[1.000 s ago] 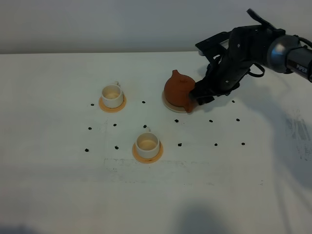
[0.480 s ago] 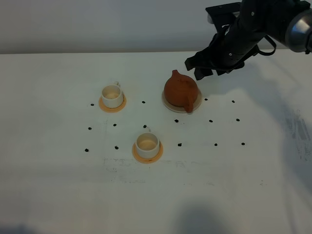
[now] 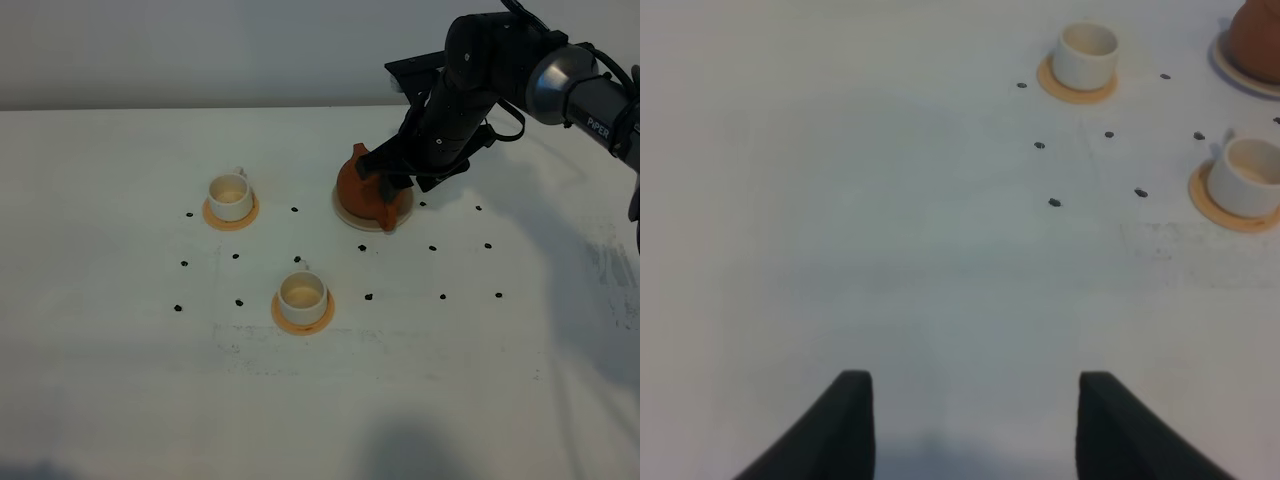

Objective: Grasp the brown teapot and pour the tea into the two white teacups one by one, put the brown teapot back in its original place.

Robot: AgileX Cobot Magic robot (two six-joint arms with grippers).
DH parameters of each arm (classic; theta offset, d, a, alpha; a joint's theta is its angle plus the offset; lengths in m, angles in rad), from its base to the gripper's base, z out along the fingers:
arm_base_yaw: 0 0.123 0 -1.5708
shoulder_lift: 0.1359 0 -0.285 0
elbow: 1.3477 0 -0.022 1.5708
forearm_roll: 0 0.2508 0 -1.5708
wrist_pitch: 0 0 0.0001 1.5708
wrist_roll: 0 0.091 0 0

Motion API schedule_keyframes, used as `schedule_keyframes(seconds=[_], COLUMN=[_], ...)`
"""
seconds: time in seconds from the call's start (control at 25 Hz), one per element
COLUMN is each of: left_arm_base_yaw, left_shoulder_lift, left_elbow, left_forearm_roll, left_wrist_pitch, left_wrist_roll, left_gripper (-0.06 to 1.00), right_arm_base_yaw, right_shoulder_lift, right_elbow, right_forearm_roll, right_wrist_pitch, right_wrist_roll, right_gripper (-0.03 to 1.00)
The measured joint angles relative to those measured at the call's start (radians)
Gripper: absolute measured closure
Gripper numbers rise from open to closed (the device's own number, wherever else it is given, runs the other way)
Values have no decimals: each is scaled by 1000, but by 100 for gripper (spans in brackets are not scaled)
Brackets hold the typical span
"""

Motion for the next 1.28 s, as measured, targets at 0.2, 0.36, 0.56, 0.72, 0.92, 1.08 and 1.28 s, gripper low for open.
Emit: schedule_keyframes(seconds=[0.2,0.36,0.56,0.72,0.92,1.08,1.28], left_arm_base_yaw=[0,0,0,0,0,0,0], left_shoulder_lift=[0,0,0,0,0,0,0], left_elbow=[0,0,0,0,0,0,0], left_forearm_roll=[0,0,0,0,0,0,0], left_wrist_pitch=[0,0,0,0,0,0,0], left_wrist_roll=[0,0,0,0,0,0,0], left_gripper=[47,47,47,47,47,47,47], right_arm_base_yaw=[8,29,40,40,40,40,40], right_shoulder_lift=[0,13,35,38,47,74,76], right_elbow=[-2,-2,-2,-2,-3,-3,-3], right_forearm_roll=[-8,-30,-49,-66,-76,-75,-75], right_wrist_pitch=[-2,-11,-32,-46,-61,-55,-55], right_wrist_roll=[1,1,1,1,2,2,2], right_gripper=[49,49,49,49,49,49,50])
